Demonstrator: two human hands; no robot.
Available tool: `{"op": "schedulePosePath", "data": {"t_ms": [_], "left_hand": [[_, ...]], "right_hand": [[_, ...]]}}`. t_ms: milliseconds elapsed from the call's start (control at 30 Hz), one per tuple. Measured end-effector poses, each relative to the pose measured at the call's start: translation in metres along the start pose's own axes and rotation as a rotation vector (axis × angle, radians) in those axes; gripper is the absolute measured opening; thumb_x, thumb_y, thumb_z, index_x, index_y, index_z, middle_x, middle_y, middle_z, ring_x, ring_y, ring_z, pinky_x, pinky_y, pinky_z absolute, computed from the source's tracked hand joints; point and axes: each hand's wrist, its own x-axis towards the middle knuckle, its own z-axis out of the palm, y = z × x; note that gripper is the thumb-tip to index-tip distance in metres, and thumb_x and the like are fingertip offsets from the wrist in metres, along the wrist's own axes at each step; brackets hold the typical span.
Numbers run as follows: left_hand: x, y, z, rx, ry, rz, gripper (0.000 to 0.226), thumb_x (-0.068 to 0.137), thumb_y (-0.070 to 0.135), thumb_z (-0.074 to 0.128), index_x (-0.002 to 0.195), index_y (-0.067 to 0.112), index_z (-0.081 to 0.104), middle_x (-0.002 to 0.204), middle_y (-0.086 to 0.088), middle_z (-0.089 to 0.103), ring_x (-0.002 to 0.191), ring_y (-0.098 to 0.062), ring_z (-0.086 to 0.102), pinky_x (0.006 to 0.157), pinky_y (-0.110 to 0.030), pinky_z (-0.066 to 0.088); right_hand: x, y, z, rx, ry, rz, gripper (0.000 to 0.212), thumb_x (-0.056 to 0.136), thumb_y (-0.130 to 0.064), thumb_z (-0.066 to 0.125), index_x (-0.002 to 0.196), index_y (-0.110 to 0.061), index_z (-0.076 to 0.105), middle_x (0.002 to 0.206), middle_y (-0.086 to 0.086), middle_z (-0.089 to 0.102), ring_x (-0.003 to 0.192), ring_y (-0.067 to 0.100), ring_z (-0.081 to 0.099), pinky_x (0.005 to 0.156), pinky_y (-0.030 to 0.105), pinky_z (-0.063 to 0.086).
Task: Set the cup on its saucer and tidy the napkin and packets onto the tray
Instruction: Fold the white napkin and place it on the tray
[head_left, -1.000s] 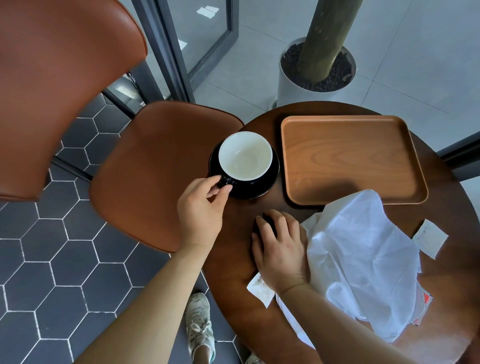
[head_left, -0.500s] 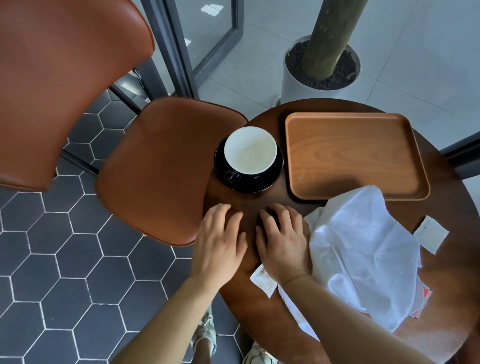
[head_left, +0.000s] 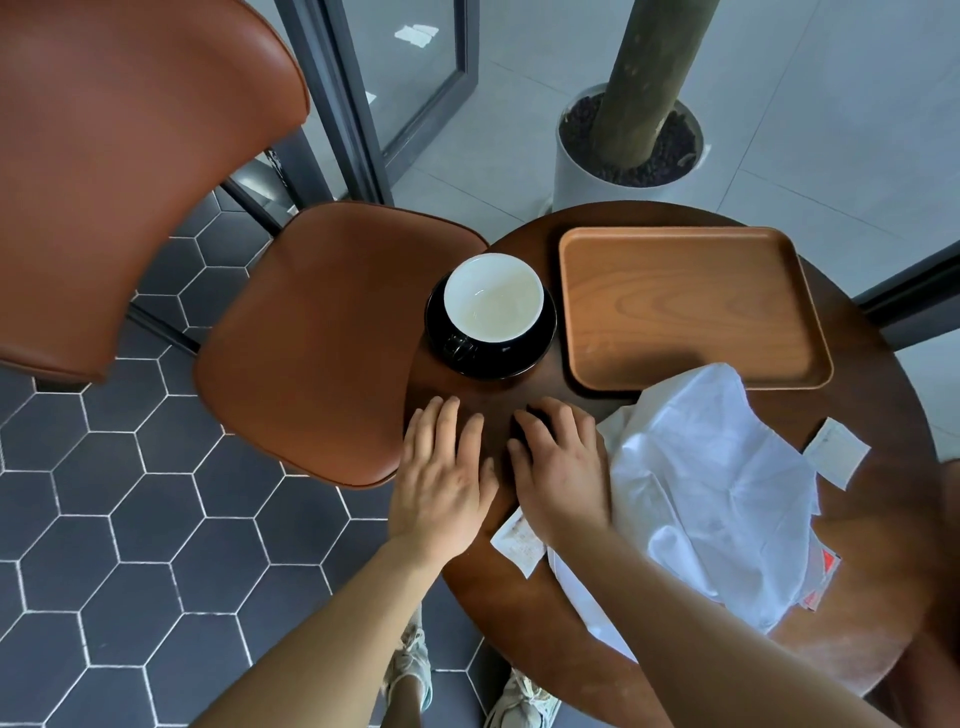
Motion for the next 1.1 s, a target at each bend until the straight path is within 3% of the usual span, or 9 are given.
{"op": "schedulePosePath", "data": {"t_ms": [167, 300, 567, 767, 933, 1100], "left_hand": [[0.003, 0.006, -0.013, 0.03, -0.051, -0.008, 0.046, 0.096, 0.032, 0.042, 0.134, 0.007, 0.054, 0.143, -0.022, 0.048, 0.137, -0.04, 0.04, 0.115, -0.053, 0.033], [0.008, 0.011, -0.025, 0.027, -0.092, -0.03, 0.043, 0.091, 0.029, 0.056, 0.127, 0.006, 0.057, 0.137, -0.023, 0.051, 0.132, -0.041, 0.043, 0.112, -0.053, 0.038], [0.012, 0.027, -0.04, -0.034, -0.102, -0.057, 0.039, 0.091, 0.029, 0.058, 0.124, 0.007, 0.06, 0.13, -0.021, 0.054, 0.124, -0.038, 0.05, 0.104, -0.051, 0.045], [0.008, 0.06, -0.054, -0.349, -0.037, -0.053, 0.03, 0.092, 0.024, 0.063, 0.118, 0.009, 0.064, 0.112, -0.009, 0.063, 0.102, -0.026, 0.06, 0.081, -0.04, 0.055], [0.012, 0.091, -0.061, -0.62, -0.156, -0.174, 0.044, 0.095, 0.038, 0.058, 0.134, 0.018, 0.057, 0.124, 0.001, 0.061, 0.113, -0.015, 0.059, 0.092, -0.036, 0.053], [0.021, 0.106, -0.06, -0.612, -0.194, -0.212, 0.046, 0.095, 0.042, 0.059, 0.135, 0.019, 0.058, 0.121, 0.003, 0.064, 0.107, -0.013, 0.062, 0.09, -0.031, 0.052]], "right_hand": [[0.008, -0.008, -0.018, 0.097, -0.14, 0.096, 0.032, 0.094, -0.013, 0.051, 0.123, -0.012, 0.066, 0.129, 0.001, 0.057, 0.119, 0.027, 0.046, 0.095, 0.039, 0.048], [0.012, -0.018, -0.029, 0.141, -0.185, 0.176, 0.04, 0.092, -0.009, 0.047, 0.13, -0.013, 0.06, 0.133, 0.004, 0.055, 0.123, 0.026, 0.045, 0.096, 0.036, 0.045], [-0.006, -0.024, -0.057, 0.216, -0.146, 0.112, 0.036, 0.088, -0.009, 0.056, 0.123, -0.013, 0.066, 0.124, 0.003, 0.061, 0.117, 0.026, 0.047, 0.1, 0.029, 0.04], [-0.017, -0.006, -0.103, 0.325, 0.035, 0.158, 0.03, 0.089, -0.006, 0.062, 0.117, -0.011, 0.07, 0.115, 0.001, 0.067, 0.112, 0.021, 0.055, 0.093, 0.028, 0.046], [-0.038, 0.035, -0.132, 0.232, 0.086, 0.276, 0.027, 0.092, -0.018, 0.064, 0.119, -0.019, 0.067, 0.122, -0.003, 0.066, 0.119, 0.018, 0.052, 0.093, 0.022, 0.038], [-0.052, 0.088, -0.144, 0.007, -0.003, 0.505, 0.046, 0.093, -0.04, 0.063, 0.133, -0.018, 0.058, 0.138, 0.004, 0.056, 0.128, 0.029, 0.046, 0.102, 0.041, 0.044]]}}
